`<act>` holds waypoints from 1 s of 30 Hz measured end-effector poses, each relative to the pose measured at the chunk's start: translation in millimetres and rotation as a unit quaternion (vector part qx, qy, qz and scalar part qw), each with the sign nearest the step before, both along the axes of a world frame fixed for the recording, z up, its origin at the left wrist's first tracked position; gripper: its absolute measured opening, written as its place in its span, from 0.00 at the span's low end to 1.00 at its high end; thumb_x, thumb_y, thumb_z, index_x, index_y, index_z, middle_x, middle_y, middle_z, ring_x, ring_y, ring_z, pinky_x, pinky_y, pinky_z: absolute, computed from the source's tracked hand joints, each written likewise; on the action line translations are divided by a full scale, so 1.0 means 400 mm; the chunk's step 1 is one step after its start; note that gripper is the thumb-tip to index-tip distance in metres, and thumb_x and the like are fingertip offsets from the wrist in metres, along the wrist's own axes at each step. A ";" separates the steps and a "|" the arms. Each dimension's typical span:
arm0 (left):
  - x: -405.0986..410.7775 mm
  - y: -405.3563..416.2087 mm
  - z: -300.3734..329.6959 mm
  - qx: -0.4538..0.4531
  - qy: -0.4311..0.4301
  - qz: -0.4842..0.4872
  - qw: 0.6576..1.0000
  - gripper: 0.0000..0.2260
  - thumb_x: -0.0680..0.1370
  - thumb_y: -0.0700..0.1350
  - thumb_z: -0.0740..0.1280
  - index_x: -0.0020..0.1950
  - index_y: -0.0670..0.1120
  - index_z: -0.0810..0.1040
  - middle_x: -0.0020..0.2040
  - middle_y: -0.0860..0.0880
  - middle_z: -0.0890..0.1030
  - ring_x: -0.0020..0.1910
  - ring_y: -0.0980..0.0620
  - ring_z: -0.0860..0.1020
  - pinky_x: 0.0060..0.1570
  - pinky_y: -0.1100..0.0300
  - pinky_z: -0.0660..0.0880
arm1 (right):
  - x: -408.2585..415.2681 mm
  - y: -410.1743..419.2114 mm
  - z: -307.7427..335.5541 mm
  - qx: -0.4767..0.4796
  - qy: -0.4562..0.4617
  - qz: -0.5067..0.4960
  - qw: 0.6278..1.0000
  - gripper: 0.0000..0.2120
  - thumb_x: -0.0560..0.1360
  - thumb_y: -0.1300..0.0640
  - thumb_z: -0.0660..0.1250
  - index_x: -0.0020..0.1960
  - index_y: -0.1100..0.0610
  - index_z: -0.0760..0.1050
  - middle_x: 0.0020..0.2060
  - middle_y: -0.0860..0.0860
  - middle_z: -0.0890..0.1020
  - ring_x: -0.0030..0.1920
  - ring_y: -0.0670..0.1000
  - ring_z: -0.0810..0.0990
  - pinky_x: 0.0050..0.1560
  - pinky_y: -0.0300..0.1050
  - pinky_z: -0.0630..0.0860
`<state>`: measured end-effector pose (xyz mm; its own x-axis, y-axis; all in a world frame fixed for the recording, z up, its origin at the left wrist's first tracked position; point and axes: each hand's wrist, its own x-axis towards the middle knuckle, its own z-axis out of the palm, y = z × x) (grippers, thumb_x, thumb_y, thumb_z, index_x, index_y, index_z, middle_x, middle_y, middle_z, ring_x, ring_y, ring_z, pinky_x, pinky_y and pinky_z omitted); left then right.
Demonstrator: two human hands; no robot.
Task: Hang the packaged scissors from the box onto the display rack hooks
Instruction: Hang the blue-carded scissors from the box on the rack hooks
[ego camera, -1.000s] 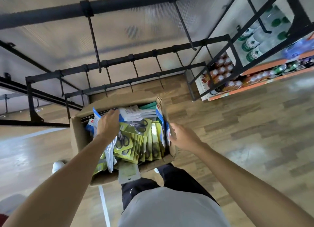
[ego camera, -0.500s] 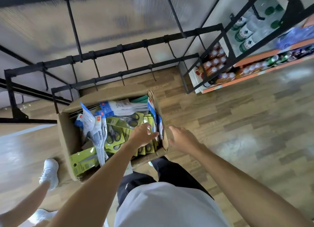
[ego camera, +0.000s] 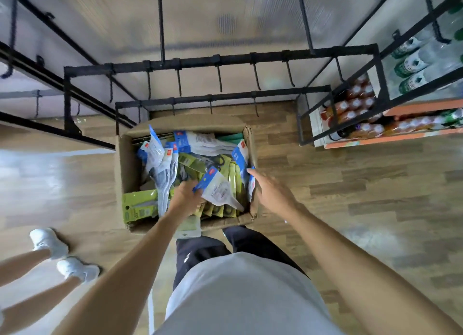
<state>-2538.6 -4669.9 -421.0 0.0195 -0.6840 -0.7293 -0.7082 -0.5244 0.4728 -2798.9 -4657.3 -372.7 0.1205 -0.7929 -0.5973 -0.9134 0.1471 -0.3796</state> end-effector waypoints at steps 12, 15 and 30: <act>0.178 0.103 0.160 -0.096 -0.034 0.098 0.990 0.21 0.78 0.39 0.62 0.64 0.62 0.71 0.37 0.49 0.84 0.33 0.57 0.83 0.36 0.59 0.81 | 0.049 -0.128 -0.072 0.018 0.073 0.163 0.984 0.07 0.76 0.60 0.65 0.50 0.56 0.82 0.49 0.55 0.81 0.48 0.56 0.81 0.37 0.43 0.71; 0.176 0.108 0.193 -0.149 -0.058 0.028 0.987 0.18 0.79 0.40 0.63 0.65 0.58 0.74 0.37 0.53 0.82 0.34 0.57 0.82 0.39 0.60 0.78 | 0.064 -0.125 -0.046 0.036 0.021 0.142 0.989 0.10 0.77 0.63 0.62 0.44 0.58 0.82 0.43 0.55 0.82 0.41 0.55 0.80 0.35 0.45 0.74; 0.214 0.021 0.221 -0.289 -0.115 -0.045 0.949 0.06 0.72 0.44 0.77 0.47 0.46 0.86 0.46 0.45 0.71 0.49 0.47 0.69 0.52 0.60 0.63 | 0.036 -0.137 0.059 -0.099 -0.174 -0.106 0.974 0.17 0.75 0.66 0.67 0.58 0.49 0.77 0.51 0.47 0.80 0.47 0.51 0.80 0.43 0.44 0.75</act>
<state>-2453.1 -4661.4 -332.5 0.0559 -0.9748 -0.2159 -0.8573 -0.1577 0.4900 -2784.4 -4711.9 -349.0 0.1088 -0.9175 -0.3827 -0.6811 0.2116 -0.7009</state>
